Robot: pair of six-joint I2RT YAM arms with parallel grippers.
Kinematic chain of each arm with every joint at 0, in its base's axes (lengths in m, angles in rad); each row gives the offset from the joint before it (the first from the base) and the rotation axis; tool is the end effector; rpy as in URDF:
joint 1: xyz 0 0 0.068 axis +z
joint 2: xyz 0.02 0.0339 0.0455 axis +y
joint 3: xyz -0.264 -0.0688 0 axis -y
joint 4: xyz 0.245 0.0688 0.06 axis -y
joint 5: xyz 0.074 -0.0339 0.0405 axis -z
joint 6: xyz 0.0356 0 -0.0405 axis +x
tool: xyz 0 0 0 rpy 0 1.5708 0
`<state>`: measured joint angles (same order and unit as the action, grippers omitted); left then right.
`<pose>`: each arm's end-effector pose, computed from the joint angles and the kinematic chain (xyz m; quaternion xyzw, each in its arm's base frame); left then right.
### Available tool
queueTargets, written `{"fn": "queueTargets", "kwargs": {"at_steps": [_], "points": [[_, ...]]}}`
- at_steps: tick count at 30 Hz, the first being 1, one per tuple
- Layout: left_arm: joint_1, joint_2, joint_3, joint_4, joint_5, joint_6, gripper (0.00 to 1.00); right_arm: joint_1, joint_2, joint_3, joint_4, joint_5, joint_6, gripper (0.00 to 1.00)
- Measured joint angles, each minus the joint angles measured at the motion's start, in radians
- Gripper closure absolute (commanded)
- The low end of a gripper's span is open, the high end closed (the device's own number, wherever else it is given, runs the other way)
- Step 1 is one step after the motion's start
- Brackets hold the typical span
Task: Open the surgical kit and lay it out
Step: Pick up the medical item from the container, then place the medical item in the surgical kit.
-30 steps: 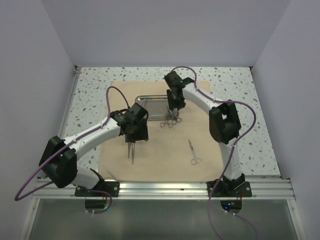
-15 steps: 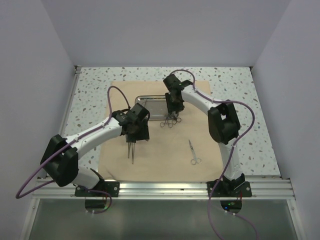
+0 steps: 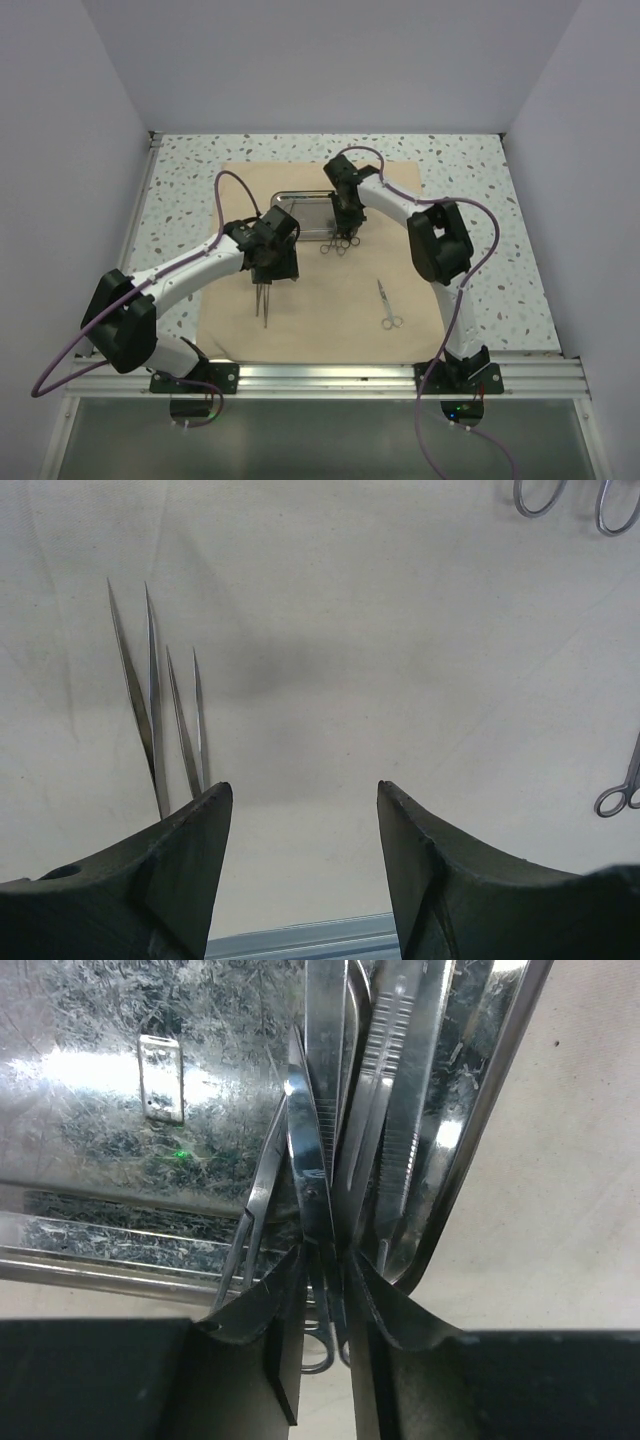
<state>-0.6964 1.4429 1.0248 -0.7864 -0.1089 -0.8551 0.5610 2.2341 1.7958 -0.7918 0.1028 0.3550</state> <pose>0.2125 -0.1726 0.2286 -0.0877 0.9779 -0.0891 0.1673 0.3969 0.2451 0.1687 -0.0925 0.9799 0.0294 0.1742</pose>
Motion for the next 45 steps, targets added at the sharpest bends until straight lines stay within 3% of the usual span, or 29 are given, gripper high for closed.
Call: {"fn": "queueTargets", "kwargs": {"at_steps": [4, 14, 18, 21, 27, 35, 37, 38, 39, 40, 41, 45], "points": [[0.0, 0.0, 0.003, -0.001, -0.001, 0.0, 0.36, 0.0, 0.003, 0.009, -0.008, -0.001, -0.003, 0.99], [0.0, 0.039, 0.097, -0.018, -0.035, 0.014, 0.34, 0.002, 0.004, 0.063, -0.072, 0.014, -0.001, 1.0], [0.0, 0.111, 0.201, -0.021, -0.06, 0.055, 0.39, 0.002, -0.058, 0.053, -0.094, 0.031, -0.001, 1.0], [0.0, 0.185, 0.292, -0.016, -0.074, 0.097, 0.39, 0.002, -0.209, -0.071, -0.084, 0.034, 0.004, 1.0], [0.004, 0.366, 0.47, -0.003, -0.081, 0.165, 0.39, 0.002, -0.591, -0.469, -0.056, 0.007, 0.05, 1.0], [0.025, 0.577, 0.629, 0.022, -0.077, 0.218, 0.39, 0.009, -0.764, -0.853, -0.019, -0.059, 0.135, 1.0], [0.028, 0.625, 0.668, 0.027, -0.077, 0.229, 0.4, 0.013, -0.797, -0.906, -0.014, -0.07, 0.149, 0.82], [0.029, 0.649, 0.69, 0.026, -0.078, 0.234, 0.39, 0.015, -0.816, -0.926, -0.009, -0.072, 0.155, 0.54], [0.03, 0.673, 0.715, 0.027, -0.078, 0.24, 0.39, 0.015, -0.839, -0.945, -0.006, -0.074, 0.167, 0.4], [0.031, 0.695, 0.738, 0.029, -0.078, 0.244, 0.39, 0.016, -0.867, -0.964, -0.003, -0.076, 0.171, 0.11], [0.033, 0.716, 0.758, 0.033, -0.078, 0.248, 0.39, 0.016, -0.886, -0.972, -0.005, -0.078, 0.171, 0.02], [0.035, 0.774, 0.814, 0.037, -0.078, 0.256, 0.39, 0.016, -0.942, -0.974, -0.013, -0.076, 0.177, 0.02]]}}
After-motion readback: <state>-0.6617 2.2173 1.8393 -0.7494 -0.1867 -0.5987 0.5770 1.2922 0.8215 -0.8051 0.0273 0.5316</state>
